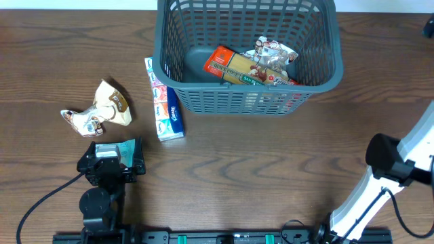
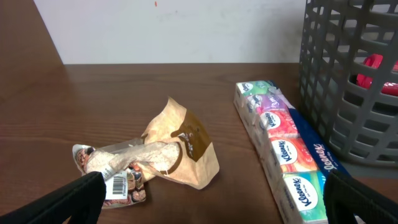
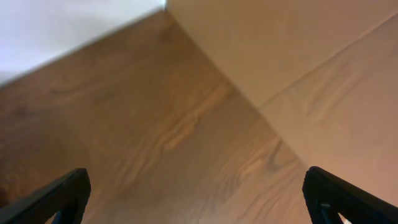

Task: Pack container
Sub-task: 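Open the right gripper and withdraw it to the right side, then move the left gripper over the Kleenex tissue multipack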

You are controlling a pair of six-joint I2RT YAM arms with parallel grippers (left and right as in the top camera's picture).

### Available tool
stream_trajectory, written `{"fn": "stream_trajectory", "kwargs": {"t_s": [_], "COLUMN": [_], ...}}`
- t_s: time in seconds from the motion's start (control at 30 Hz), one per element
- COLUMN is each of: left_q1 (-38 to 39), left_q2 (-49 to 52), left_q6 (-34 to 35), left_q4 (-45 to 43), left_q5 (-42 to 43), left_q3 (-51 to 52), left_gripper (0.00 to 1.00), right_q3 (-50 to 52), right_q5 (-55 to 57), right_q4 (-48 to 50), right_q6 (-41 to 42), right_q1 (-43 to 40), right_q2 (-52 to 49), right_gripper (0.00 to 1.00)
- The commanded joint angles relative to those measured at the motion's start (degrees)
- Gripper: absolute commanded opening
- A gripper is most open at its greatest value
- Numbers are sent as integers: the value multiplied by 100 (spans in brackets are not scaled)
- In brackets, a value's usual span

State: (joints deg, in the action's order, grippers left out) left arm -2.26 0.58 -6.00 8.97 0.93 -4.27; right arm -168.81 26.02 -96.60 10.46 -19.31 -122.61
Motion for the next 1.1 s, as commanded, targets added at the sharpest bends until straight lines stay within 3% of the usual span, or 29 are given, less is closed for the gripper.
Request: {"fn": "stream_trajectory", "kwargs": {"t_s": [0.0, 0.17, 0.43, 1.07], "left_q1": [-31, -31, -31, -31], "left_q2": [-39, -39, -39, -39], "left_q6": [33, 33, 31, 33], "left_q4": [57, 57, 57, -55], "left_q5": [13, 13, 13, 13], "left_q3": [153, 153, 153, 153], "left_gripper": [99, 99, 99, 98], "right_q3": [490, 1340, 2184, 2343], "right_q5": [-57, -63, -103, -103], "right_q4": [-7, -9, 33, 35], "right_q6": [623, 1078, 1073, 1073], "right_q1": [-160, -382, -439, -428], "right_q2": [-37, -37, -37, -37], "right_gripper": [99, 99, 99, 99]}}
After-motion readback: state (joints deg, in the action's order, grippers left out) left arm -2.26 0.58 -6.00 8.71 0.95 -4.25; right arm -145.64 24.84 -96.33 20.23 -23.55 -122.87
